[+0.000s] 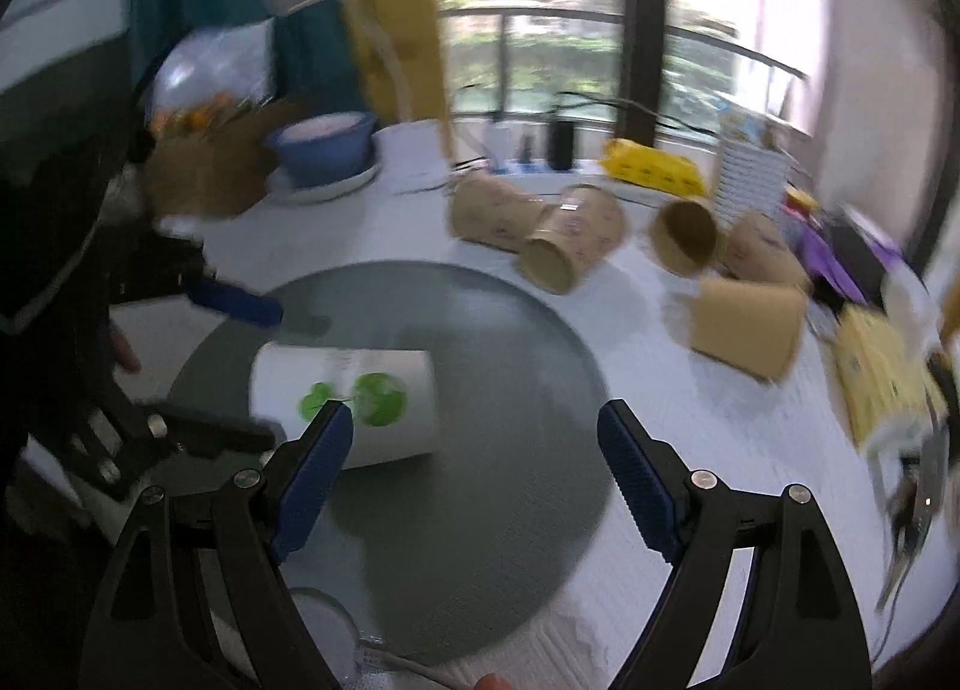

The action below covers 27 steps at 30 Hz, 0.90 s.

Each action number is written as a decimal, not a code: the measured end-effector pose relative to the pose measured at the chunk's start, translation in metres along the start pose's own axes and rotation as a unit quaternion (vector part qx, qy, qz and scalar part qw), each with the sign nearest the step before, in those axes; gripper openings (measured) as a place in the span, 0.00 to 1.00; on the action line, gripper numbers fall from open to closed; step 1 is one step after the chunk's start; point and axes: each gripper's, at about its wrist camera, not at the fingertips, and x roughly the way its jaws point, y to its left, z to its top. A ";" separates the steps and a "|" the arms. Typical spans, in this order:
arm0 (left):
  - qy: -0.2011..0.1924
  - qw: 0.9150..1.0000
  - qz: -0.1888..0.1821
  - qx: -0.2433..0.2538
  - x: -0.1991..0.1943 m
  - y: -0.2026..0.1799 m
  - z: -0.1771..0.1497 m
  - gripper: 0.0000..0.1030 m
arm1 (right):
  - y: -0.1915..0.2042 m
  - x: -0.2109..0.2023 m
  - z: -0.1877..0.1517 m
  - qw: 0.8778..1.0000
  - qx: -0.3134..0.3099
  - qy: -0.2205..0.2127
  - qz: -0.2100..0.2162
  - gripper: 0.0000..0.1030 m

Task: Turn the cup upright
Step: 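Carry the white cup over the grey tray and lower it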

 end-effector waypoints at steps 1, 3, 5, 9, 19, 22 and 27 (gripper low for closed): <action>-0.008 1.000 0.001 -0.013 -0.006 0.004 -0.004 0.73 | 0.006 0.003 0.002 1.000 -0.020 0.005 0.007 0.84; -0.023 0.999 0.003 -0.040 -0.015 0.014 -0.015 0.73 | 0.015 0.009 0.005 0.999 -0.050 0.015 0.015 0.84; -0.035 0.997 0.009 -0.073 -0.024 0.025 -0.027 0.73 | 0.022 0.016 0.008 0.996 -0.080 0.030 0.014 0.84; -0.065 0.989 0.014 -0.132 -0.039 0.046 -0.051 0.79 | 0.038 0.027 0.011 0.987 -0.149 0.053 0.008 0.84; -0.119 0.973 0.010 -0.195 -0.049 0.077 -0.076 0.86 | 0.085 0.053 0.022 0.946 -0.309 0.094 0.020 0.84; -0.130 0.970 0.005 -0.203 -0.050 0.081 -0.080 0.86 | 0.093 0.064 0.026 0.933 -0.342 0.107 0.027 0.84; -0.149 0.963 0.004 -0.223 -0.054 0.094 -0.089 0.86 | 0.101 0.086 0.037 0.916 -0.377 0.132 0.035 0.83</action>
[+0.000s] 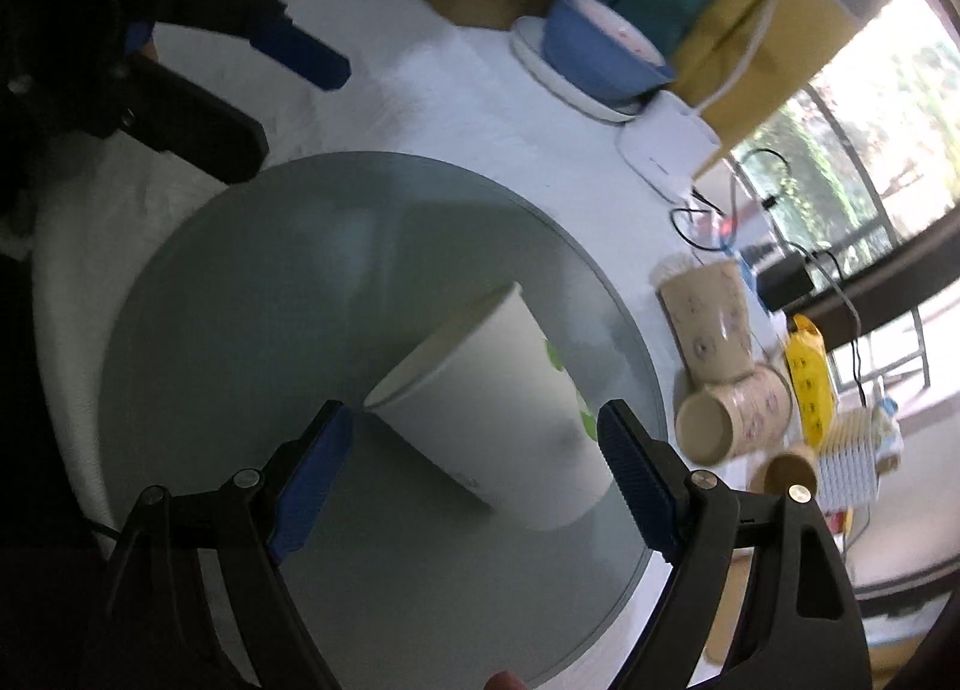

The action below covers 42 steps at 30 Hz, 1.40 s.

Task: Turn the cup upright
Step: 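Carry the white cup over the grey tray and lower it, then grasp the white cup with the right tool while the left tool releases it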

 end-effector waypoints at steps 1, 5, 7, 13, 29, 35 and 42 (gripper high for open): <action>-0.004 1.000 -0.001 -0.007 -0.002 0.005 0.000 0.86 | -0.002 0.003 0.004 1.000 -0.006 0.005 0.003 0.83; -0.010 1.000 -0.001 -0.026 -0.007 0.017 -0.003 0.86 | -0.004 0.014 0.020 0.999 -0.024 0.027 0.013 0.83; -0.011 0.999 -0.004 -0.033 -0.008 0.021 -0.005 0.86 | -0.003 0.021 0.026 0.998 -0.037 0.044 0.020 0.83; -0.025 0.998 -0.019 -0.051 -0.017 0.028 -0.006 0.86 | -0.002 0.035 0.038 0.993 -0.079 0.089 0.019 0.83; -0.018 0.996 -0.006 -0.086 -0.015 0.042 -0.011 0.86 | -0.006 0.055 0.048 0.981 -0.137 0.131 0.035 0.74; -0.016 0.996 -0.003 -0.086 -0.015 0.041 -0.011 0.86 | -0.018 0.042 0.048 0.988 -0.098 0.112 0.035 0.73; -0.023 0.997 0.010 -0.076 -0.017 0.034 -0.011 0.86 | -0.034 0.012 0.040 0.998 0.007 0.051 0.038 0.73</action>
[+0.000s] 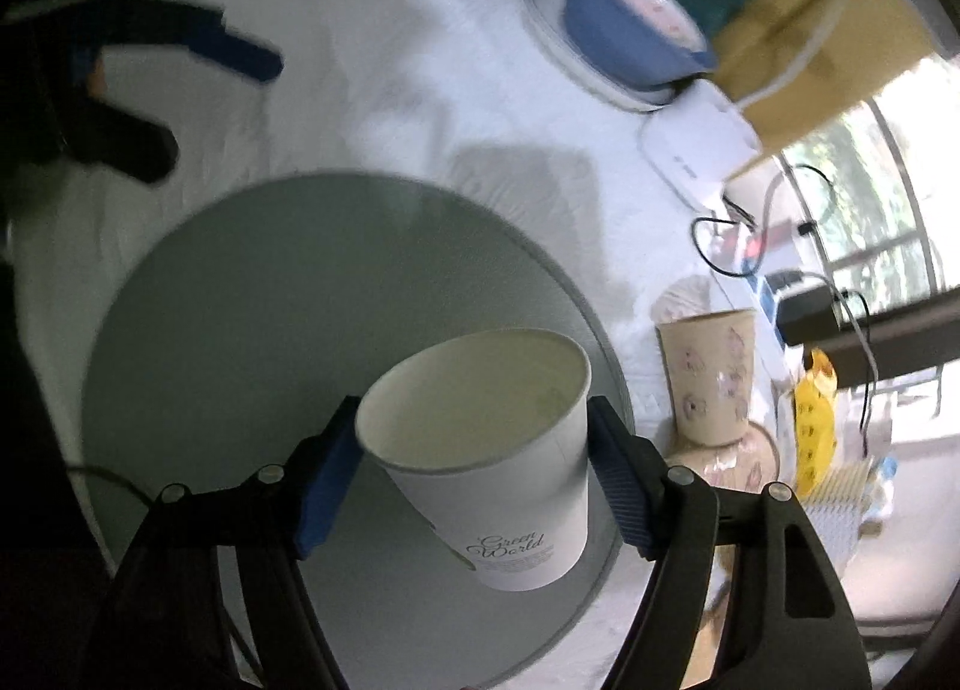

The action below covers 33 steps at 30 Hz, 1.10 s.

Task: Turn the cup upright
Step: 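Grasp the white cup with the right tool while the left tool releases it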

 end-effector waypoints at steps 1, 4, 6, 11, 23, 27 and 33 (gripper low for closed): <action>-0.002 1.000 0.003 0.002 0.000 -0.002 0.000 0.86 | -0.002 -0.005 -0.003 1.000 0.020 -0.014 0.002 0.73; -0.005 1.000 0.008 0.004 0.000 -0.008 0.000 0.86 | -0.006 -0.018 -0.013 0.995 0.083 -0.060 0.011 0.73; -0.005 1.000 0.010 0.007 0.000 -0.014 -0.001 0.86 | -0.008 -0.024 -0.021 0.988 0.124 -0.090 0.021 0.73; 0.001 1.000 0.015 0.017 0.005 -0.030 -0.001 0.86 | -0.012 -0.034 -0.045 0.958 0.229 -0.168 0.036 0.73; 0.004 1.000 0.029 0.005 0.017 -0.049 0.002 0.86 | -0.024 -0.036 -0.097 0.873 0.393 -0.285 0.039 0.74; 0.001 0.999 0.043 0.007 0.022 -0.054 0.002 0.86 | -0.022 -0.030 -0.105 0.864 0.411 -0.287 0.040 0.74; 0.002 0.998 0.061 0.014 0.032 -0.057 0.001 0.86 | -0.021 -0.020 -0.115 0.853 0.440 -0.279 0.030 0.74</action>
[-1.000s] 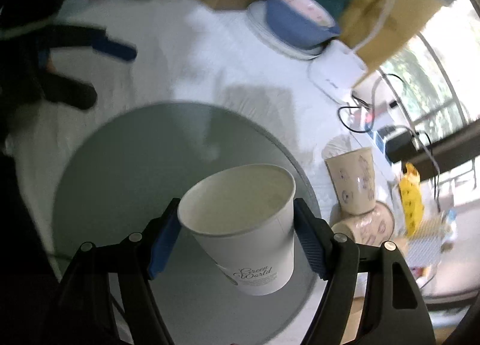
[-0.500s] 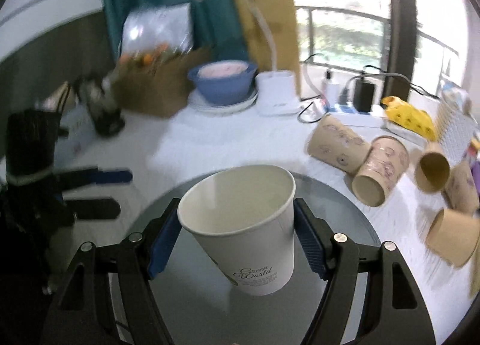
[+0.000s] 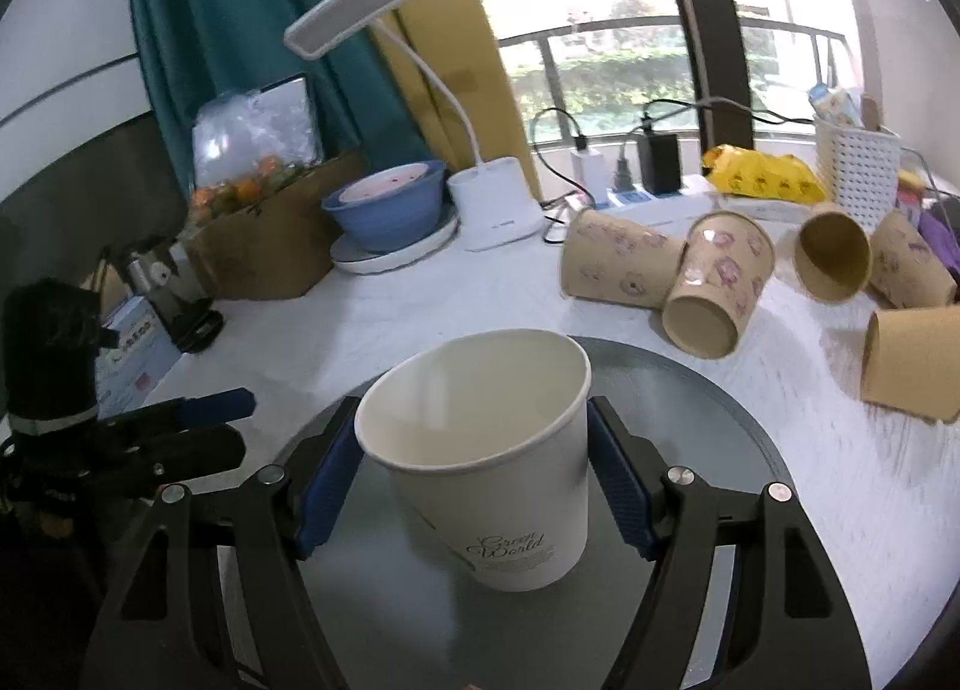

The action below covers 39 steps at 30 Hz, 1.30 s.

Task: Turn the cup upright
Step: 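Rotate the white cup upright with the right tool and set it on the tray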

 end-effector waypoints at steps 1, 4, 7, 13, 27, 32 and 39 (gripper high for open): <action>0.001 1.000 0.001 0.002 0.002 -0.001 0.000 0.86 | -0.002 0.000 0.000 1.000 0.004 -0.001 -0.002 0.74; 0.003 1.000 -0.002 0.001 0.004 -0.001 -0.002 0.86 | -0.005 0.003 0.001 1.000 0.012 0.008 -0.028 0.74; 0.003 1.000 -0.004 -0.001 0.005 -0.002 -0.003 0.86 | -0.005 0.004 0.000 0.999 0.016 0.012 -0.033 0.74; 0.000 1.000 -0.002 0.002 0.004 -0.004 -0.003 0.86 | -0.005 0.004 -0.002 0.999 0.016 0.013 -0.044 0.74; -0.009 1.000 0.001 0.004 0.000 -0.007 -0.004 0.86 | 0.000 0.003 -0.003 0.998 0.009 0.015 -0.053 0.74; -0.012 1.000 0.002 0.003 -0.002 -0.007 -0.004 0.86 | 0.002 0.002 -0.003 0.998 0.006 0.016 -0.060 0.74; -0.018 1.000 0.007 0.011 -0.006 -0.011 -0.005 0.86 | 0.006 -0.002 -0.005 0.997 0.003 0.017 -0.072 0.74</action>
